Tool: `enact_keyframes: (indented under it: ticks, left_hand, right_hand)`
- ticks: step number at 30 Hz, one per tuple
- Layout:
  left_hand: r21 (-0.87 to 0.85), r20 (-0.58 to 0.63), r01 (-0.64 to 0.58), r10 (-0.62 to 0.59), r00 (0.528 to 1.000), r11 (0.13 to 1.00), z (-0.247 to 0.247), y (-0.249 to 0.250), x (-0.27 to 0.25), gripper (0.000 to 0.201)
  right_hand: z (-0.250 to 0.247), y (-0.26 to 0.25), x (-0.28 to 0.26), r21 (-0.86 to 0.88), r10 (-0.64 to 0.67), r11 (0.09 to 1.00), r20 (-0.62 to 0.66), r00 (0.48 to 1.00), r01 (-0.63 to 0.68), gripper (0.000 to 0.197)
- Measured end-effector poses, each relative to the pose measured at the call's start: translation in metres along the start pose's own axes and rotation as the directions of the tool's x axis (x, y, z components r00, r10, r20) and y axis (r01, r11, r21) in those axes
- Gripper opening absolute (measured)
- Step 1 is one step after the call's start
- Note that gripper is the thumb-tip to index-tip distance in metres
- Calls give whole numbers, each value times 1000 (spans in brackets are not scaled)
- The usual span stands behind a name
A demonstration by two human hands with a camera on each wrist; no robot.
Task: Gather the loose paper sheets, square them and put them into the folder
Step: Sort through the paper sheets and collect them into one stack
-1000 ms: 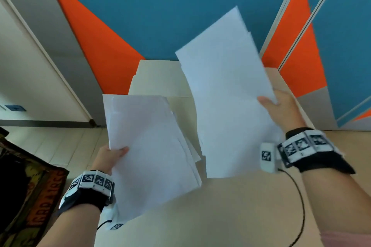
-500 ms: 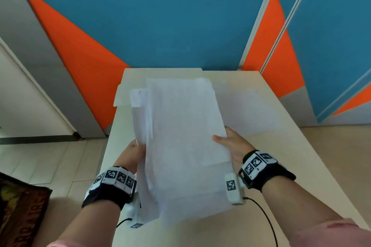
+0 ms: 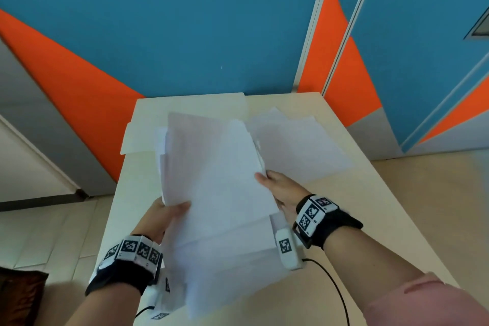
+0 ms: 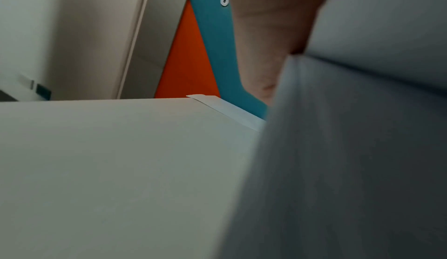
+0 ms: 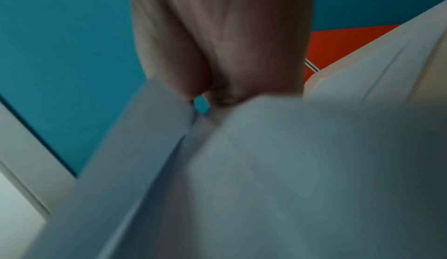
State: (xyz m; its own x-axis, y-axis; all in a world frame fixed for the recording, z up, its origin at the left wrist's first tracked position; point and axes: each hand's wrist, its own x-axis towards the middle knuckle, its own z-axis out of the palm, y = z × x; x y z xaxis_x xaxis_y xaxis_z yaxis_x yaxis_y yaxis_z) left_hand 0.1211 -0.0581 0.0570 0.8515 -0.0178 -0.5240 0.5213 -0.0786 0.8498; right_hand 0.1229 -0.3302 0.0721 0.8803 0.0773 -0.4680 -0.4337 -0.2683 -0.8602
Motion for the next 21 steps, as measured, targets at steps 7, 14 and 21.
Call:
enact_keyframes:
  ticks: [7,14,21]
  left_hand:
    - [-86,-177,-50,34,984,995,9,12,14,24]
    - [-172,-272,-69,20,962,983,47,25,40,22]
    - [-171,-344,-133,67,937,976,74,40,50,13]
  right_hand:
    - [-104,4,46,-620,7,780,-126,992,-84,39]
    - [-188,29,113,-892,40,446,-62,997,-74,65]
    - [-195,59,125,-936,86,349,83,993,48,57]
